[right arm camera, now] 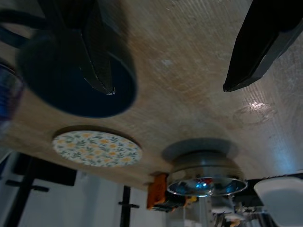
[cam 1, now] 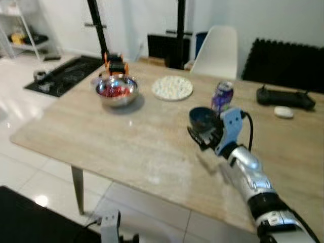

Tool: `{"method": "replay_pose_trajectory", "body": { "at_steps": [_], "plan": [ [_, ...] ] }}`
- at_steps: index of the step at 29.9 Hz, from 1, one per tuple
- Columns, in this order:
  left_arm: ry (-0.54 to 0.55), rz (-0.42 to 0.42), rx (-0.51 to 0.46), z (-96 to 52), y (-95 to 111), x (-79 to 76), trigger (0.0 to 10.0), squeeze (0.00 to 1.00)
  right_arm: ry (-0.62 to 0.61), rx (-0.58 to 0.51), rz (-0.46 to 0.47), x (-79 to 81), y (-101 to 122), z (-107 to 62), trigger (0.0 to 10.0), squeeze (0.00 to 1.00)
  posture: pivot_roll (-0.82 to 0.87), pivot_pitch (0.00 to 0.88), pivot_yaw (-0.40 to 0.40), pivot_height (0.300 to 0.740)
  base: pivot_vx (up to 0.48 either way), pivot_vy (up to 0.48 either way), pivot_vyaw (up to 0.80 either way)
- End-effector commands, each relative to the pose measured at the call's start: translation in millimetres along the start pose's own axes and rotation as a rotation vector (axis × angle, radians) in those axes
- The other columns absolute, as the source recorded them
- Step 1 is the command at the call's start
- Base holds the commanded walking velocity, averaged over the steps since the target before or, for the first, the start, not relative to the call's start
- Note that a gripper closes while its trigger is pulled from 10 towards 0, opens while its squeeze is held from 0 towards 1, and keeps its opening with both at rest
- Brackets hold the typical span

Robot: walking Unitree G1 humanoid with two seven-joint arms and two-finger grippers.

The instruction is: Restocking fridge

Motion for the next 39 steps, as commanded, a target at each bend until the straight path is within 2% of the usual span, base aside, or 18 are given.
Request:
{"method": "replay_pose_trajectory", "body": {
  "at_steps": [1,7,9,12,13,16,21,23,25,27,28,31,32,33,34,35,37,39],
  "plan": [
    [0.014,-0.007,0.021,-1.0,-6,2.0,10.0,0.0,-0.013,0.008,-0.009,-6.6,-1,-1.8,10.0,0.0,-0.06,0.0,-0.012,0.74,0.0,0.0,0.0],
    [0.039,0.003,0.019,-1.4,-8,3.8,10.0,0.0,-0.051,0.001,0.0,-22.9,5,-1.8,10.0,0.0,-0.06,0.0,-0.021,0.74,0.0,0.0,0.0],
    [0.039,0.003,0.019,-1.4,-8,3.8,10.0,0.0,-0.051,0.001,0.0,-22.9,5,-1.8,10.0,0.0,-0.06,0.0,-0.021,0.74,0.0,0.0,0.0],
    [0.041,0.0,0.022,-3.2,-13,5.4,10.0,0.0,-0.111,-0.011,0.031,-41.8,14,0.9,10.0,0.0,-0.04,0.0,-0.035,0.74,0.0,0.0,0.0],
    [0.041,0.0,0.022,-3.2,-13,5.4,10.0,0.0,-0.111,-0.011,0.031,-41.8,14,0.9,10.0,0.0,-0.04,0.0,-0.035,0.74,0.0,0.0,0.0],
    [0.044,-0.009,0.023,-6.8,-20,9.9,10.0,0.0,-0.156,-0.028,0.117,-59.8,22,4.5,10.0,0.0,-0.02,0.0,-0.041,0.74,0.0,0.0,0.0],
    [0.043,-0.023,0.023,-10.0,-26,13.7,10.0,0.0,-0.169,-0.031,0.195,-71.4,25,4.2,10.0,0.0,0.01,0.025,-0.042,0.74,0.0,0.0,0.0],
    [0.034,-0.028,0.024,-12.4,-30,15.6,10.0,0.0,-0.261,-0.084,0.333,-96.5,35,-1.3,10.0,0.0,0.02,0.055,-0.04,0.74,0.0,0.0,0.0],
    [0.027,-0.026,0.024,-14.2,-32,17.6,10.0,0.0,-0.329,-0.116,0.403,-113.5,42,-6.3,10.0,0.0,0.02,0.072,-0.037,0.74,0.0,0.0,0.0],
    [0.027,-0.026,0.024,-14.2,-32,17.6,10.0,0.0,-0.329,-0.116,0.403,-113.5,42,-6.3,10.0,0.0,0.02,0.072,-0.037,0.74,0.0,0.0,0.0],
    [0.023,-0.018,0.027,-16.5,-33,21.8,10.0,0.0,-0.378,-0.065,0.372,-121.2,40,-8.2,10.0,0.0,0.03,0.094,-0.031,0.74,0.0,0.0,0.0],
    [0.023,-0.014,0.028,-17.5,-34,23.7,10.0,0.0,-0.39,-0.034,0.351,-122.4,37,-8.3,10.0,0.0,0.03,0.096,-0.031,0.74,0.0,0.0,0.0],
    [0.022,-0.012,0.028,-18.1,-33,25.2,10.0,0.0,-0.407,0.029,0.31,-121.7,30,-8.4,10.0,0.0,0.03,0.098,-0.03,0.74,0.0,0.0,0.0],
    [0.017,-0.002,0.029,-18.2,-33,25.6,10.0,0.0,-0.425,0.124,0.222,-119.8,19,-9.4,10.0,0.0,0.03,0.099,-0.03,0.74,0.0,0.0,0.0],
    [0.017,-0.002,0.029,-18.2,-33,25.6,10.0,0.0,-0.425,0.124,0.222,-119.8,19,-9.4,10.0,0.0,0.03,0.099,-0.03,0.74,0.0,0.0,0.0],
    [0.012,0.003,0.026,-18.1,-32,25.2,10.0,0.0,-0.433,0.187,0.157,-117.8,12,-10.2,10.0,0.0,0.03,0.104,-0.032,0.74,0.0,0.0,0.0],
    [0.005,0.008,0.023,-17.8,-31,24.4,10.0,0.0,-0.423,0.218,0.115,-115.1,8,-9.5,10.0,0.0,0.04,0.106,-0.035,0.74,0.0,0.0,0.0],
    [0.005,0.008,0.023,-17.8,-31,24.4,10.0,0.0,-0.423,0.218,0.115,-115.1,8,-9.5,10.0,0.0,0.04,0.106,-0.035,0.74,0.0,0.0,0.0]
  ]
}}
Point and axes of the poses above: a point about 5 cm out from each wrist's last joint towards the gripper, its own z axis pointing out of the wrist towards the gripper, its own y axis along the axis of the wrist's last joint, x = y × z, the point moved 4 cm from there along z, pointing out of the wrist towards the gripper, and after that the axes turned 4 degrees about -z, right-handed, at the moved point
